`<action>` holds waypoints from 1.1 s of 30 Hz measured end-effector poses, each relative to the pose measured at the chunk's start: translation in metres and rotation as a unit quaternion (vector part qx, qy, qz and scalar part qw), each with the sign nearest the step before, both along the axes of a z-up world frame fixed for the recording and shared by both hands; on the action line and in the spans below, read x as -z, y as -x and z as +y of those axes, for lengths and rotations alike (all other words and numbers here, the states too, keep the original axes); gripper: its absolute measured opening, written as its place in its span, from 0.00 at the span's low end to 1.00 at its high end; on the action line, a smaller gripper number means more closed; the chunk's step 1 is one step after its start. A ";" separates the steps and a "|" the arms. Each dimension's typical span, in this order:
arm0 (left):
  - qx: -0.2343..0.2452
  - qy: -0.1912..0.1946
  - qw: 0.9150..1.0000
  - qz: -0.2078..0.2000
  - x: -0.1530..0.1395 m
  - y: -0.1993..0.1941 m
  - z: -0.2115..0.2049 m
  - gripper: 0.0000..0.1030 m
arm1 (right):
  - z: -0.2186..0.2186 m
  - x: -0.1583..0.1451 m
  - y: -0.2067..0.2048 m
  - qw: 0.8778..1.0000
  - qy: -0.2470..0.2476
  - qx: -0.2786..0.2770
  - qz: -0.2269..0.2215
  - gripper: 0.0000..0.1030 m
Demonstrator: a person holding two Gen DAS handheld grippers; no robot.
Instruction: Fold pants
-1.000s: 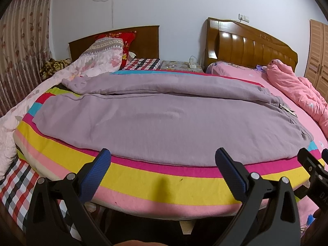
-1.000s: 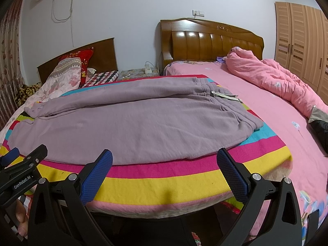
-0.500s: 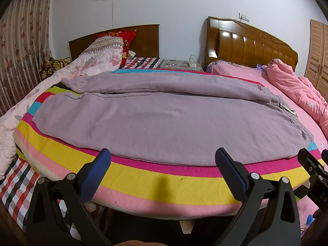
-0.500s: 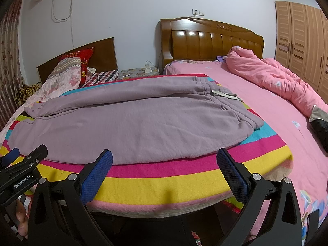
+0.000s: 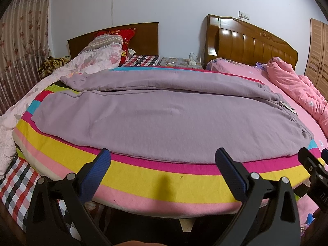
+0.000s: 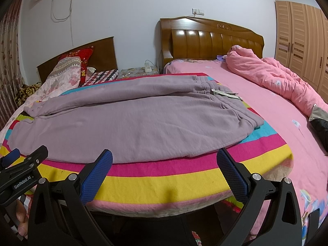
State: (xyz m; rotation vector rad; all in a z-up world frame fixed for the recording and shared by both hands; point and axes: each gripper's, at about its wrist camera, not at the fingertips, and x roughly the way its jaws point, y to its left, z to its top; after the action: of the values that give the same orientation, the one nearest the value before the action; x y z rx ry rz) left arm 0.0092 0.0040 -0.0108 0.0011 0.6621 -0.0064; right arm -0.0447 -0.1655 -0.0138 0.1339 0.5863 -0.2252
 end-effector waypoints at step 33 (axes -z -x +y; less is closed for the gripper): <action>0.004 0.010 0.999 0.032 0.009 -0.007 0.004 0.99 | 0.000 0.008 -0.002 1.000 0.007 0.009 0.012 0.95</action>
State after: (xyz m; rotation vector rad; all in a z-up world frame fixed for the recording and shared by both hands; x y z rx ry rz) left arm 0.0165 0.0083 -0.0202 -0.0157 0.7255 -0.0199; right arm -0.0427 -0.1659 -0.0219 0.1230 0.6082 -0.2479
